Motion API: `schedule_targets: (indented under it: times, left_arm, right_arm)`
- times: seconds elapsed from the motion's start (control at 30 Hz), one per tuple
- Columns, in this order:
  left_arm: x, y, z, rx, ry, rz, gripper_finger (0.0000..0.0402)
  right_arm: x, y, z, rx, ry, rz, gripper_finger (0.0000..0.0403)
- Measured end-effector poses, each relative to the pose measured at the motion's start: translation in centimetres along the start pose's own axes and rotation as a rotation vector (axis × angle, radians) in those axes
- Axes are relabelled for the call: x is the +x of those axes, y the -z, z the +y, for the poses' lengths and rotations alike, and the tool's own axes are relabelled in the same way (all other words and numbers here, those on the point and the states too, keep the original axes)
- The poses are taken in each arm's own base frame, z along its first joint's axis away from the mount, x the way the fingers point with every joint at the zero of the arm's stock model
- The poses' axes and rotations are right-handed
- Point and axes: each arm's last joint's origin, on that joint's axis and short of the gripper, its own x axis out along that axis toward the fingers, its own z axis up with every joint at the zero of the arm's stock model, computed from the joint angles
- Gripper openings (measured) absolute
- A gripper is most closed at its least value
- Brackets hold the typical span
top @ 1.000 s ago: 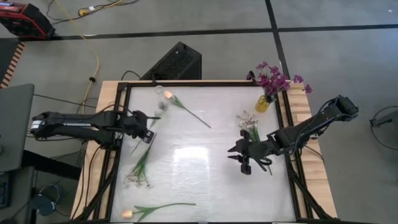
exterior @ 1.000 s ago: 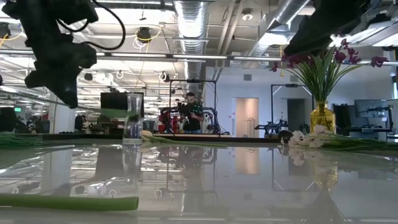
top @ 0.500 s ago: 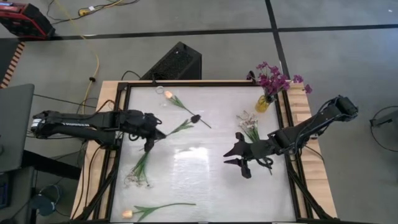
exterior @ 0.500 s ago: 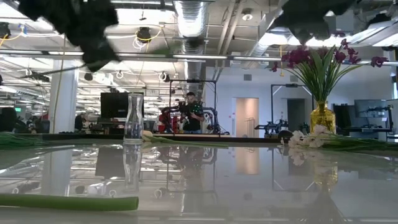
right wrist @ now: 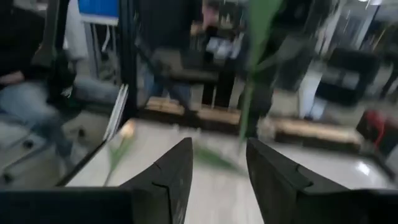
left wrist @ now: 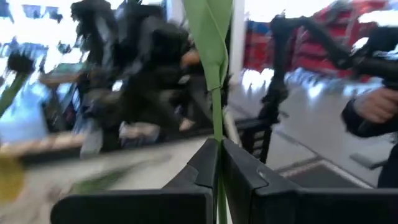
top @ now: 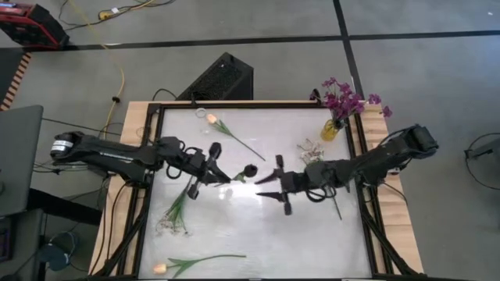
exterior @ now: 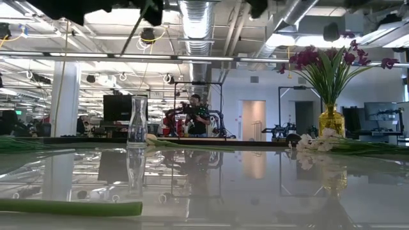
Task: Sort flowers into vase by color
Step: Put the black tulip into the yellow vase
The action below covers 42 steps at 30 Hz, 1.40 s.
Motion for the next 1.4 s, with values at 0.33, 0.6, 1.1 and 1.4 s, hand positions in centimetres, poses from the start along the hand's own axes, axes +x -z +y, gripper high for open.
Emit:
schedule_targets:
  times: [0.33,0.6,1.1,1.4]
  left_arm:
    - [2.5,1.3,1.0,-0.026,0.036,-0.033,0.0002]
    - [2.7,1.3,1.1,-0.007,0.029,-0.035,0.0002]
    - [2.7,1.3,1.4,-0.008,-0.045,-0.041,0.0002]
    - [2.6,1.7,1.6,-0.021,-0.131,0.004,0.0041]
  right_arm:
    - [3.6,-1.7,-0.9,-0.137,0.013,-0.047,0.0207]
    - [4.4,-2.7,-1.1,-0.140,0.004,-0.052,0.0209]
    - [4.6,-2.5,-2.0,-0.112,0.037,-0.039,0.0078]
    - [2.2,-4.1,-2.1,-0.048,0.063,0.060,0.0031]
